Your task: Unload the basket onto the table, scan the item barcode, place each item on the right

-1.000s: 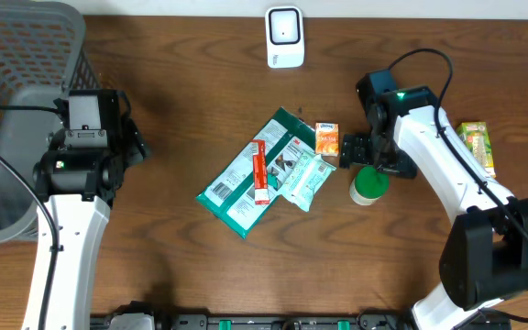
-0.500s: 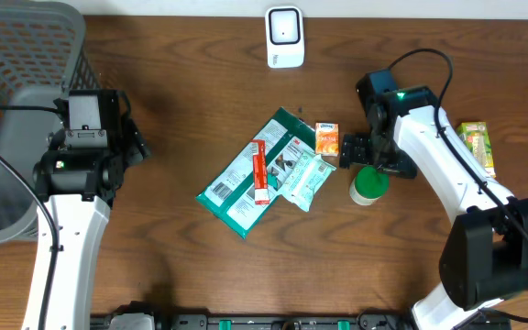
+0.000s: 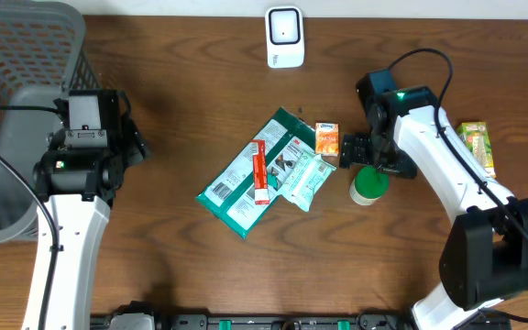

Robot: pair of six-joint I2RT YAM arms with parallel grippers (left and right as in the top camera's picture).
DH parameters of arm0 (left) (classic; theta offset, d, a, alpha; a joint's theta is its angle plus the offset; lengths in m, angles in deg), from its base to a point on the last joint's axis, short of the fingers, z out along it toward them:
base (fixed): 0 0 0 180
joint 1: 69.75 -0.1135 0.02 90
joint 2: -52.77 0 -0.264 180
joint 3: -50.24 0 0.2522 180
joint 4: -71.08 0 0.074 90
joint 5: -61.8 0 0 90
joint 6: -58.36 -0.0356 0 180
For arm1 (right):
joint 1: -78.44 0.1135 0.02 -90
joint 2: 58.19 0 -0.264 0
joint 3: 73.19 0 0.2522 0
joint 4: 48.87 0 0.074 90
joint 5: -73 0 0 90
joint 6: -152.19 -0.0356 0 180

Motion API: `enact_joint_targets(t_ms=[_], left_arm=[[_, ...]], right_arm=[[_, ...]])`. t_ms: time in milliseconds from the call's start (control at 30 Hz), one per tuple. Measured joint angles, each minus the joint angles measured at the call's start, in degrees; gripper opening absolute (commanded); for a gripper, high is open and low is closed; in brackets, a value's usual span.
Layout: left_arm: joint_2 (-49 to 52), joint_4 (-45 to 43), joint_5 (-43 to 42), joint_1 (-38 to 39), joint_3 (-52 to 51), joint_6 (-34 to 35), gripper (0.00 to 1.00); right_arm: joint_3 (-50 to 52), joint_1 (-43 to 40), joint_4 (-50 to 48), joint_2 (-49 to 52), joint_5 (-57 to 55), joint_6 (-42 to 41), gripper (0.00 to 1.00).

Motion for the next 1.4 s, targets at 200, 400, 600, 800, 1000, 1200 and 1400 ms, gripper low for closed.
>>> enact_joint_targets(t_ms=[200, 400, 600, 800, 1000, 1200, 1400], left_arm=[[0.0, 0.0, 0.0, 0.0, 0.0, 0.0, 0.87], [0.0, 0.0, 0.0, 0.0, 0.0, 0.0, 0.87], [0.0, 0.0, 0.0, 0.0, 0.0, 0.0, 0.87], [0.0, 0.0, 0.0, 0.0, 0.0, 0.0, 0.87], [0.0, 0.0, 0.0, 0.0, 0.0, 0.0, 0.87], [0.0, 0.0, 0.0, 0.0, 0.0, 0.0, 0.87], [0.0, 0.0, 0.0, 0.0, 0.0, 0.0, 0.87]], right_arm=[[0.0, 0.0, 0.0, 0.0, 0.0, 0.0, 0.99], [0.0, 0.0, 0.0, 0.0, 0.0, 0.0, 0.99], [0.0, 0.0, 0.0, 0.0, 0.0, 0.0, 0.99], [0.0, 0.0, 0.0, 0.0, 0.0, 0.0, 0.99], [0.0, 0.0, 0.0, 0.0, 0.0, 0.0, 0.99], [0.0, 0.0, 0.0, 0.0, 0.0, 0.0, 0.99], [0.0, 0.0, -2.1, 0.0, -1.7, 0.0, 0.99]])
